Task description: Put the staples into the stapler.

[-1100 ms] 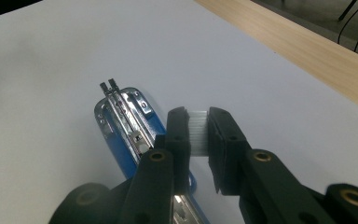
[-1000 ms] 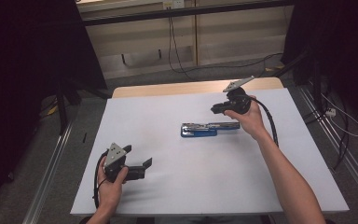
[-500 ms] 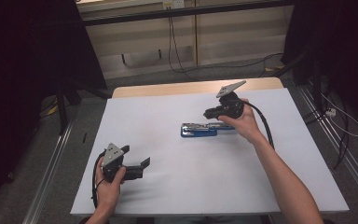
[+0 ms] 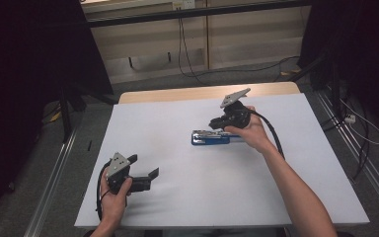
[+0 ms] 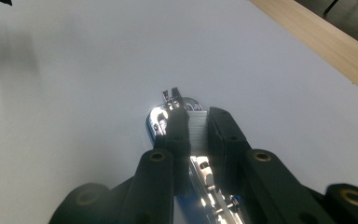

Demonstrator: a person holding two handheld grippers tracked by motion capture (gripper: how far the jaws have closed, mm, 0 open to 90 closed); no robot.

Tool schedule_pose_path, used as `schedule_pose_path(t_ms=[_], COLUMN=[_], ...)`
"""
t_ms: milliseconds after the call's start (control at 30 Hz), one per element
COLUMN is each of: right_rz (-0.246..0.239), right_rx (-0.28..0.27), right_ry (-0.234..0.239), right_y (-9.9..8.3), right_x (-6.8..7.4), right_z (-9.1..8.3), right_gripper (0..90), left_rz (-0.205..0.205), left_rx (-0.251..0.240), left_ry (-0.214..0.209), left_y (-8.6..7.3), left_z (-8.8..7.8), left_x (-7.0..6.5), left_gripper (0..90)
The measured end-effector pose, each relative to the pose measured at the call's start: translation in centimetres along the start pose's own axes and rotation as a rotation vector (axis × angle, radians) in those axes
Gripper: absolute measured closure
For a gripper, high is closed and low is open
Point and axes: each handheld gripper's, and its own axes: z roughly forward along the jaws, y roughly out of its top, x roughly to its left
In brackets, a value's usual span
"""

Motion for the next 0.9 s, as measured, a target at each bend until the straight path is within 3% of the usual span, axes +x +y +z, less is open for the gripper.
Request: schedule_pose_path(t_ms=[733, 900], right_rz=[-0.072, -0.051], right_rx=[0.033, 0.029], right_ry=[0.042, 0.036], right_y=[1.8, 1.8], right_x=[0.3, 0.0], right_z=[3.9, 4.3], right_gripper=[79.2, 79.2], left_rz=[0.004, 0.0], left_rx=[0.001, 0.002], left_ry=[0.006, 0.004], left_y=[0.0, 0.0], left_z=[-0.2, -0.1], left_x=[0.1, 0.0], left_gripper=[4.2, 4.2])
